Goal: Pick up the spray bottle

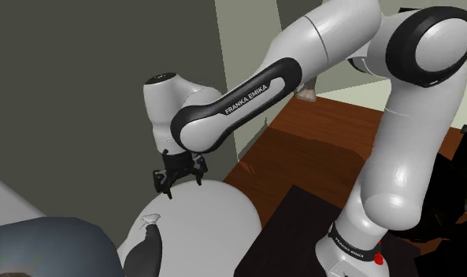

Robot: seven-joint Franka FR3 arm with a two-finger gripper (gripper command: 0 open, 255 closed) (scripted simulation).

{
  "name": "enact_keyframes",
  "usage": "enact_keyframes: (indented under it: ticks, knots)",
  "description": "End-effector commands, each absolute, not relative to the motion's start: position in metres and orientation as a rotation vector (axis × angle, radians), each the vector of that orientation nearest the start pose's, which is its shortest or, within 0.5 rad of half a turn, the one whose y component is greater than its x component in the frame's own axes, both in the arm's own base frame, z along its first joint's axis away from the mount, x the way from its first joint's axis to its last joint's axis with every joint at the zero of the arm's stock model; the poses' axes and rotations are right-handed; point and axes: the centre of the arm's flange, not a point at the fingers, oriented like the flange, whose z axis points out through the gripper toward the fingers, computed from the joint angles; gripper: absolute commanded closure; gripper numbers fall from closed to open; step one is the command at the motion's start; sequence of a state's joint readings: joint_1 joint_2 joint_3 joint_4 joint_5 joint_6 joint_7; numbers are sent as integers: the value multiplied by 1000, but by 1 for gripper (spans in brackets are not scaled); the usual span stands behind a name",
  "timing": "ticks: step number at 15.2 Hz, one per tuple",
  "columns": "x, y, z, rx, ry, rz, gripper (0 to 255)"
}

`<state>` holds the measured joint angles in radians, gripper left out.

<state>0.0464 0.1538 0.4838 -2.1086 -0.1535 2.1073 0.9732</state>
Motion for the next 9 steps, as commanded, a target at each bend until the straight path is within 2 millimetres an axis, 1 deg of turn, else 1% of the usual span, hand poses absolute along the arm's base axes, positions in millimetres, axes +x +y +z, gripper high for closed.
enact_keyframes:
  ticks: [1,9]
  knots:
    - [490,284,320,-3224,634,120,0]
    - [540,338,232,-3229,836,206,0]
